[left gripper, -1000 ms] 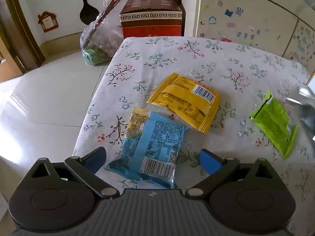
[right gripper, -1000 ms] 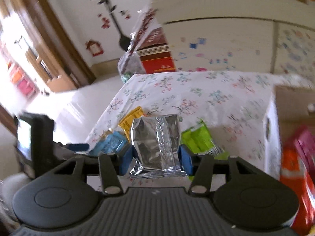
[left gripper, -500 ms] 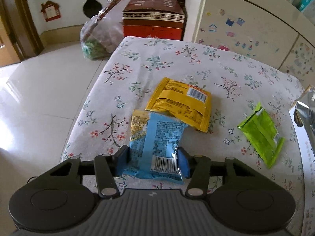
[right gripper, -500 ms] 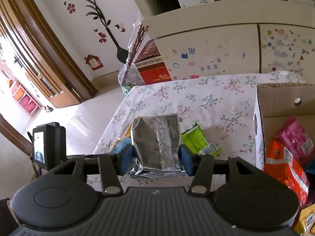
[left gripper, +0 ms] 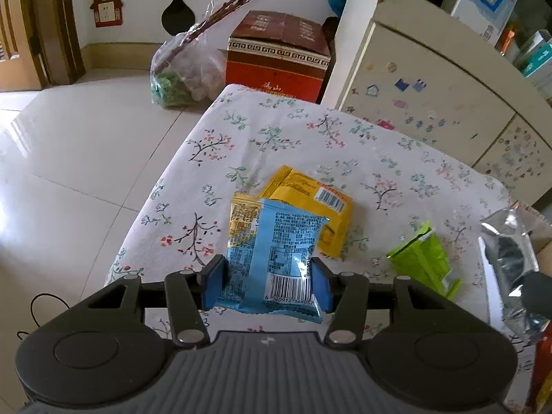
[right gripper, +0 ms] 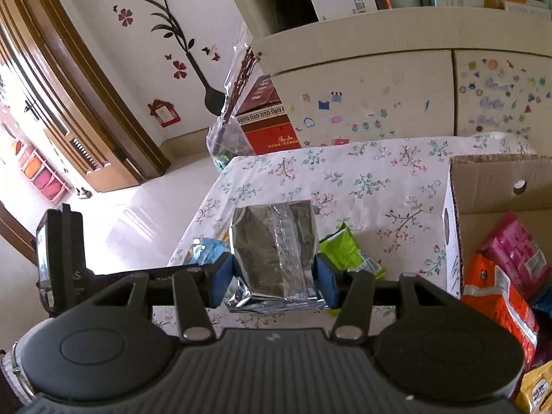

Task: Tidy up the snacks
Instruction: 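Lift the blue packet with the left tool while the right tool lifts the silver packet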

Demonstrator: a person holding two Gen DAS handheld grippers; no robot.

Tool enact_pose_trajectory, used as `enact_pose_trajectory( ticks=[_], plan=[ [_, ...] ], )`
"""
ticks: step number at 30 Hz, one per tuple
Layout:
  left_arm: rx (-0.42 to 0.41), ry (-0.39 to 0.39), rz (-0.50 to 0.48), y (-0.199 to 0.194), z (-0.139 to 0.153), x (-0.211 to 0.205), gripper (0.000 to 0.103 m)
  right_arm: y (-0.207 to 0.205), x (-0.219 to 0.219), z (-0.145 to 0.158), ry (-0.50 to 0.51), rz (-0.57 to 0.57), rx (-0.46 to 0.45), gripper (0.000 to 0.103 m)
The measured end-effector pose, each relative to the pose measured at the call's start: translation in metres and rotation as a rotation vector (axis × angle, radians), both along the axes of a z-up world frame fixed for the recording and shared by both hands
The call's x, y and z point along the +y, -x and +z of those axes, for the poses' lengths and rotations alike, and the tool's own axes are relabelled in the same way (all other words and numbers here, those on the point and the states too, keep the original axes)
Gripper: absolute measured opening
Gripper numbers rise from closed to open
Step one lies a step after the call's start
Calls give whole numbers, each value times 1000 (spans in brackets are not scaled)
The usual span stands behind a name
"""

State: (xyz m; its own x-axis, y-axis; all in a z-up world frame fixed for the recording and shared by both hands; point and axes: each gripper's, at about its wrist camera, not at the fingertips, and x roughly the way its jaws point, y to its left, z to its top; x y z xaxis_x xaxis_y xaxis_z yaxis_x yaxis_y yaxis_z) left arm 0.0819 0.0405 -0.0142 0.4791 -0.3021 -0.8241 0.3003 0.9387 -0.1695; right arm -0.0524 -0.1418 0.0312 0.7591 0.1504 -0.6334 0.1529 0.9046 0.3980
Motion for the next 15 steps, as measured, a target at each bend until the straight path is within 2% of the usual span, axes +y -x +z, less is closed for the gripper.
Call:
enact_pose_trajectory(
  ticks=[15],
  plan=[
    [-65, 77, 1, 17, 44, -14, 57, 11, -4, 15, 15, -16, -36, 52]
  ],
)
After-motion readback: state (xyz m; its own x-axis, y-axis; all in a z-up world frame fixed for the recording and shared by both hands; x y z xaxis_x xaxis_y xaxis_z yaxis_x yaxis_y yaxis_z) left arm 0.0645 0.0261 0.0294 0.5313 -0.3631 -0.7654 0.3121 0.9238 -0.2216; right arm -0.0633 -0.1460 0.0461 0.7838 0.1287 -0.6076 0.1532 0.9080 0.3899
